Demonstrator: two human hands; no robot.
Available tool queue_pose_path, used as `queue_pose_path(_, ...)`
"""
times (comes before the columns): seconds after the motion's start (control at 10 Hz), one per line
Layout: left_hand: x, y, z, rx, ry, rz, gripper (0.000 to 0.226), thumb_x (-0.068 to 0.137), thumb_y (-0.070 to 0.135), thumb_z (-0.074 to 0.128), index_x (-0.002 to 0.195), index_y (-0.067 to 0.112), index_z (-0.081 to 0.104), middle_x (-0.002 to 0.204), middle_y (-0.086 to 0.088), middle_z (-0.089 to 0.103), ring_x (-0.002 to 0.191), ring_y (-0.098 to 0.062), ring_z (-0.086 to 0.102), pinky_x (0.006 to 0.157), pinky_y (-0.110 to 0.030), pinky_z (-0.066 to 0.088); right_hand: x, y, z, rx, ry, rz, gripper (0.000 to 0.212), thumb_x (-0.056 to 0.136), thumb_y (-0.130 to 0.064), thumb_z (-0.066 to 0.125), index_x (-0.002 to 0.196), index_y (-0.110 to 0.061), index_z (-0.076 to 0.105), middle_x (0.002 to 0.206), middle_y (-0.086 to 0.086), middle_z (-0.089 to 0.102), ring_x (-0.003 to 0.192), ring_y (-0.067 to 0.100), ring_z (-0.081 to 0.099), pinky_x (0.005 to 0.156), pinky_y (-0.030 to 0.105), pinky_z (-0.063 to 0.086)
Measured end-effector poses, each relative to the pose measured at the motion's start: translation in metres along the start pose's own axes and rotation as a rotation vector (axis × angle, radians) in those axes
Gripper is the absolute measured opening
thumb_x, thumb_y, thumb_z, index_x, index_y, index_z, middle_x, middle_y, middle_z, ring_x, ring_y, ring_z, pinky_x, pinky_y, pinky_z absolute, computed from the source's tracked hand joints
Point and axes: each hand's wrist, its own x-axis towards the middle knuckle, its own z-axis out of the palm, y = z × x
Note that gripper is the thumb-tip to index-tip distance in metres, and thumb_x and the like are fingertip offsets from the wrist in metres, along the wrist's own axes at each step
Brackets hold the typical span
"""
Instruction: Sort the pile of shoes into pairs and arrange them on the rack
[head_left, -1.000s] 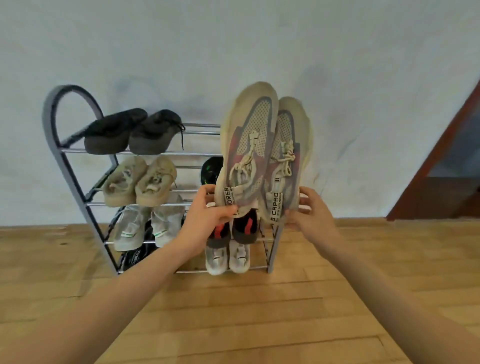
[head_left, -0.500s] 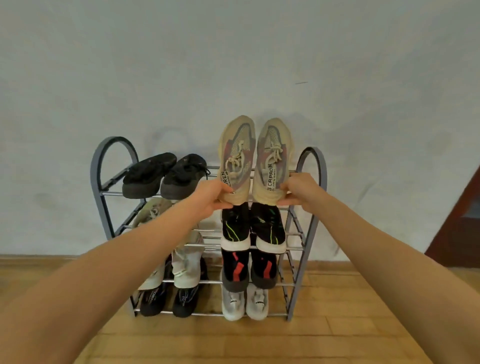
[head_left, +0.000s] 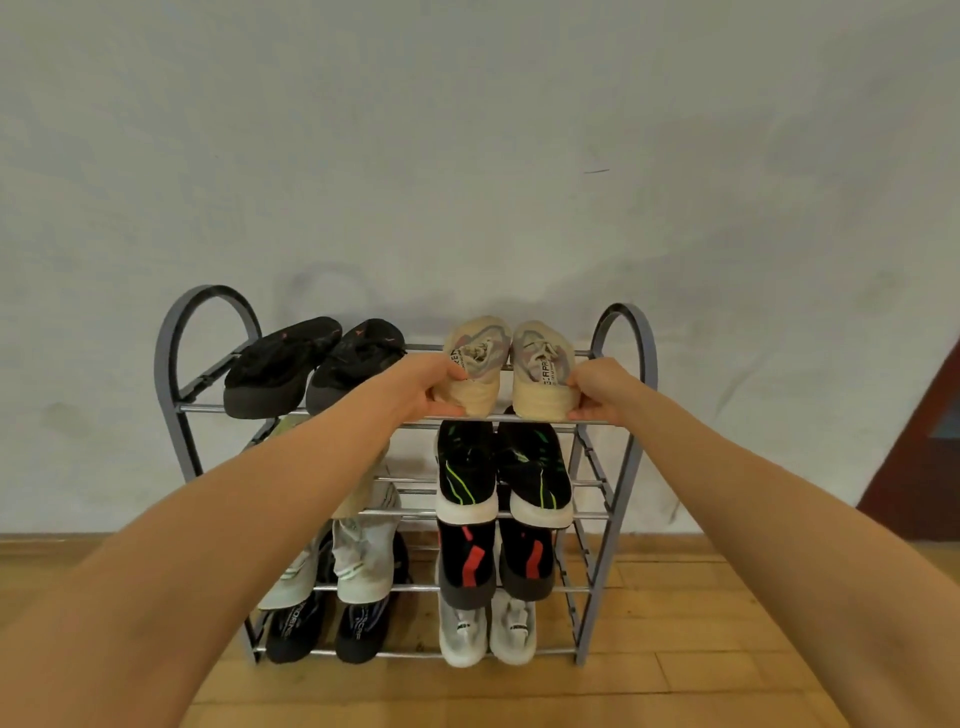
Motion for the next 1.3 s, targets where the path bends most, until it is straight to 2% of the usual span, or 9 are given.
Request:
queue_pose_path(0.1, 0.0, -0.002, 0.0, -0.009, -0.011, -0.002, 0.037, 0.091, 0.0, 0.054, 0.127, 0.003, 0.047, 0.104, -0.012, 0.055, 0.103, -0.026, 0.056, 0.078, -0.041, 0.054, 0.002, 0.002, -0.001, 0.022, -0.009, -0.004, 0.014, 0.096, -0.003, 0.042, 0.108, -0.007, 0.049, 0.078, 0.006, 0.052, 0.067, 0.016, 0.051, 0.034, 0.019, 0.047)
queue_pose_path(0.3, -0.004, -0.006, 0.014, 0.027, -0.008, 0.018, 0.04, 0.089, 0.01, 0.062, 0.126, 0.008, 0.049, 0.129, -0.014, 0.054, 0.113, -0.026, 0.058, 0.062, -0.035, 0.056, 0.011, 0.002, 0.001, 0.05, 0.03, -0.035, 0.011, 0.097, -0.007, 0.042, 0.106, -0.008, 0.048, 0.077, 0.005, 0.053, 0.066, 0.015, 0.052, 0.033, 0.016, 0.044)
queue_pose_path(0.5, -0.004, -0.011, 0.015, 0.101, 0.014, 0.047, 0.045, 0.089, 0.019, 0.063, 0.13, 0.011, 0.047, 0.125, -0.011, 0.057, 0.108, -0.023, 0.058, 0.077, -0.035, 0.055, 0.019, 0.011, 0.0, 0.016, 0.053, -0.002, 0.029, 0.093, -0.001, 0.04, 0.12, 0.002, 0.052, 0.092, 0.013, 0.056, 0.074, 0.02, 0.055, 0.053, 0.03, 0.048)
queue_pose_path(0.6, -0.005, -0.012, 0.02, 0.124, 0.052, 0.063, 0.044, 0.09, 0.019, 0.062, 0.13, 0.01, 0.047, 0.128, -0.012, 0.055, 0.109, -0.024, 0.058, 0.064, -0.031, 0.055, 0.018, 0.012, 0.0, 0.037, 0.061, -0.002, 0.026, 0.093, -0.002, 0.041, 0.116, -0.004, 0.053, 0.086, 0.01, 0.056, 0.069, 0.018, 0.053, 0.043, 0.026, 0.047)
queue_pose_path(0.8, -0.003, -0.018, 0.019, 0.107, 0.056, 0.1, 0.046, 0.089, 0.022, 0.064, 0.131, 0.009, 0.048, 0.128, -0.012, 0.056, 0.11, -0.023, 0.057, 0.061, -0.028, 0.053, 0.018, 0.015, -0.002, -0.054, 0.061, -0.044, 0.013, 0.094, -0.012, 0.045, 0.085, -0.013, 0.053, 0.078, 0.004, 0.054, 0.062, 0.014, 0.052, 0.059, 0.027, 0.049)
queue_pose_path(1.0, -0.001, -0.028, 0.021, 0.292, 0.146, 0.208, 0.046, 0.09, 0.039, 0.058, 0.119, 0.003, 0.054, 0.122, -0.014, 0.06, 0.109, -0.028, 0.06, 0.086, -0.037, 0.055, 0.007, 0.018, 0.001, -0.067, 0.1, -0.076, 0.041, 0.097, -0.033, 0.048, 0.121, 0.0, 0.052, 0.11, 0.016, 0.058, 0.097, 0.028, 0.057, 0.085, 0.041, 0.053)
queue_pose_path(1.1, -0.013, -0.032, 0.021, 0.354, 0.13, 0.265, 0.034, 0.092, 0.032, 0.056, 0.113, 0.004, 0.057, 0.11, -0.012, 0.061, 0.1, -0.025, 0.059, 0.091, -0.04, 0.051, -0.008, 0.016, -0.004, -0.091, 0.099, -0.099, 0.036, 0.094, -0.027, 0.051, 0.117, 0.001, 0.056, 0.109, 0.016, 0.06, 0.102, 0.028, 0.058, 0.094, 0.046, 0.052)
queue_pose_path(1.2, -0.026, -0.038, 0.018, 0.427, 0.137, 0.312, 0.034, 0.09, 0.021, 0.058, 0.12, 0.006, 0.053, 0.11, -0.01, 0.059, 0.097, -0.022, 0.056, 0.093, -0.042, 0.049, -0.027, 0.019, -0.006, -0.231, 0.106, -0.153, 0.018, 0.086, -0.01, 0.051, 0.095, 0.001, 0.061, 0.095, 0.02, 0.059, 0.09, 0.03, 0.059, 0.077, 0.035, 0.051)
queue_pose_path(1.3, -0.05, -0.056, 0.022, 0.498, 0.201, 0.479, 0.05, 0.09, 0.022, 0.059, 0.135, 0.008, 0.041, 0.121, -0.007, 0.051, 0.083, -0.009, 0.054, 0.071, -0.022, 0.045, -0.056, 0.034, -0.002, -0.346, 0.181, -0.356, 0.036, 0.09, -0.019, 0.056, 0.123, -0.005, 0.058, 0.123, 0.014, 0.06, 0.109, 0.023, 0.057, 0.088, 0.032, 0.045)
